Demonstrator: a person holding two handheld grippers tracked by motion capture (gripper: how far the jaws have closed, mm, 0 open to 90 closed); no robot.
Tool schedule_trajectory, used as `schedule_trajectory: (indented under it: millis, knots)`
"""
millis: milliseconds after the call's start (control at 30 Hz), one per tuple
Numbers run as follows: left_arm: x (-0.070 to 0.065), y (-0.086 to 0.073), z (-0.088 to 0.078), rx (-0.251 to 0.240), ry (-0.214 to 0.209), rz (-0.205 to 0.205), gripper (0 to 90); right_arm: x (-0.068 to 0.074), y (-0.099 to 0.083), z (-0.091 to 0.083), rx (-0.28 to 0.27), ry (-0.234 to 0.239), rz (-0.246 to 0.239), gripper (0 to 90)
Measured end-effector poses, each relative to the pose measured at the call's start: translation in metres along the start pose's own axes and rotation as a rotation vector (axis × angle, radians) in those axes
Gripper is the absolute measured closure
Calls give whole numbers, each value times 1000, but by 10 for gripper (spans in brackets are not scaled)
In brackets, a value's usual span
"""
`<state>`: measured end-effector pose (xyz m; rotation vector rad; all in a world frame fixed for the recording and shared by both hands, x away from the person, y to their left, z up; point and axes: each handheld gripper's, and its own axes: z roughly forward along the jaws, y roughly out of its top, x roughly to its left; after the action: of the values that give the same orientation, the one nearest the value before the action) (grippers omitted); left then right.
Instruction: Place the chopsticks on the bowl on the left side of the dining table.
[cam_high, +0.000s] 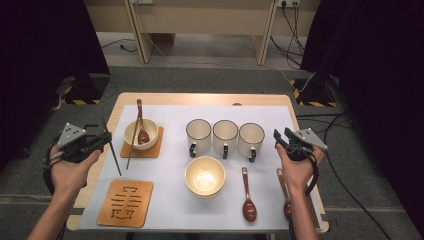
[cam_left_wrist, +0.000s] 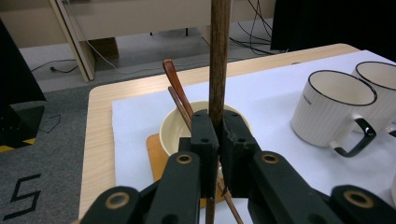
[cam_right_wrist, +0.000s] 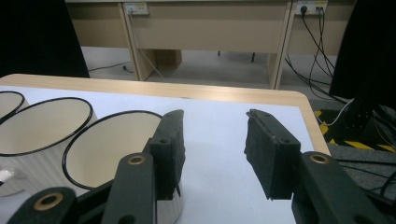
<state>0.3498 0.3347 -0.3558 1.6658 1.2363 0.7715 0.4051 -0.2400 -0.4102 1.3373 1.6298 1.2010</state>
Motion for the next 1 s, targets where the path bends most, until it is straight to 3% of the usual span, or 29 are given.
schedule_trajectory:
  millis: [467, 733, 1000]
  knots:
    - [9, 17, 42, 48, 4, -43, 836, -1, -1, 0, -1, 2, -1, 570]
    - [22, 26, 72, 93, 18, -116, 837, -2, -1, 0, -2, -3, 0, 570]
    - [26, 29, 92, 116, 32, -143, 837, -1, -1, 1, 9, 0, -2, 569]
